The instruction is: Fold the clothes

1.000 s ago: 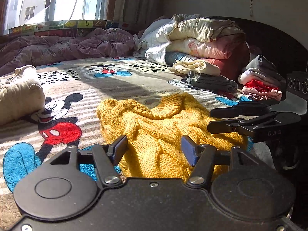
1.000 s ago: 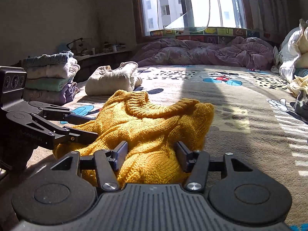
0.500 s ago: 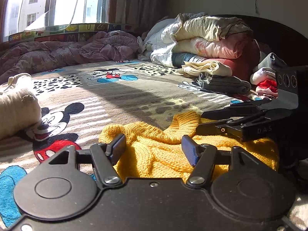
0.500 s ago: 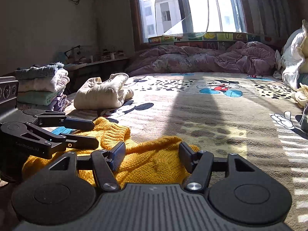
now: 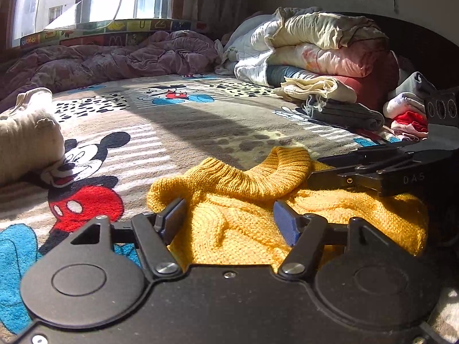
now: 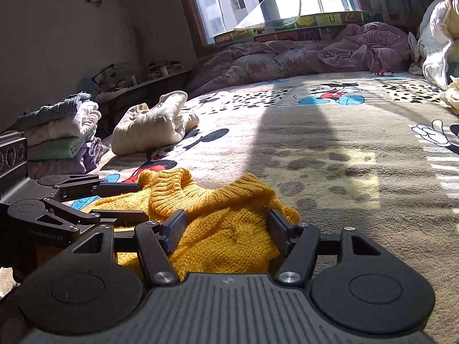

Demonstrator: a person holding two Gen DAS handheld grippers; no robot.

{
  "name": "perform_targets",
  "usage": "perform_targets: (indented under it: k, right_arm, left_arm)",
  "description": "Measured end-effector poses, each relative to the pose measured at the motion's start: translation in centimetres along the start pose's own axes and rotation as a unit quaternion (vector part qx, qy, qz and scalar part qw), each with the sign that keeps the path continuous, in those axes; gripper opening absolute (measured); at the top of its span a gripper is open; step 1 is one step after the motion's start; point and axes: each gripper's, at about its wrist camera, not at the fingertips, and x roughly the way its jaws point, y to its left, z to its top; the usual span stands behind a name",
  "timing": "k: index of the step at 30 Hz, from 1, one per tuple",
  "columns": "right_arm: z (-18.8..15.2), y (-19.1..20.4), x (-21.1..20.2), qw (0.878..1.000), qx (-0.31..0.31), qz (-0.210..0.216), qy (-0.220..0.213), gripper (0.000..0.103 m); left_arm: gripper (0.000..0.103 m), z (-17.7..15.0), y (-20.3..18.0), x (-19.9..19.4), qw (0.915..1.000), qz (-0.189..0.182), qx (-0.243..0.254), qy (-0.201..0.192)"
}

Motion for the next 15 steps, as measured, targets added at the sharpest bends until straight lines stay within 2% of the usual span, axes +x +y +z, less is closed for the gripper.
perform_targets:
  k: [2,4,7,10,13,15]
  right_arm:
    - [0.1,0.6,-0.8,1.0,-0.007,-0.012,-0.013,0.063]
    - [-0.1,0.7,-1.9,0.999,0.014,-0.024,-0.018,0.068]
    - [-0.9,-0.1,-4.0,0.994,0.099,-0.032,-0.023,0.073]
    - [-2.0,-1.6,-5.5,0.982,0.186,-0.021,-0.026,0.079]
    - [-2.9,-2.0,-6.0,0.969,0.246,0.009,-0.027,0.082]
    - [-3.8,-2.1,-5.5,0.959,0.281,0.022,-0.018,0.083]
  left_arm:
    - [0.067,0.3,0.5,-1.2,0.9988,0.0,-0.047,-0.015]
    - [0.067,0.4,1.3,-2.6,0.9938,-0.002,-0.105,-0.036]
    - [0.069,0.1,2.3,-4.5,0.9827,0.015,-0.177,-0.053]
    - [0.071,-0.8,3.4,-5.6,0.9644,0.011,-0.26,-0.043]
    - [0.072,-1.6,3.7,-6.2,0.9484,-0.011,-0.316,-0.028]
    - [0.073,-2.5,3.8,-6.5,0.9339,-0.024,-0.356,-0.018]
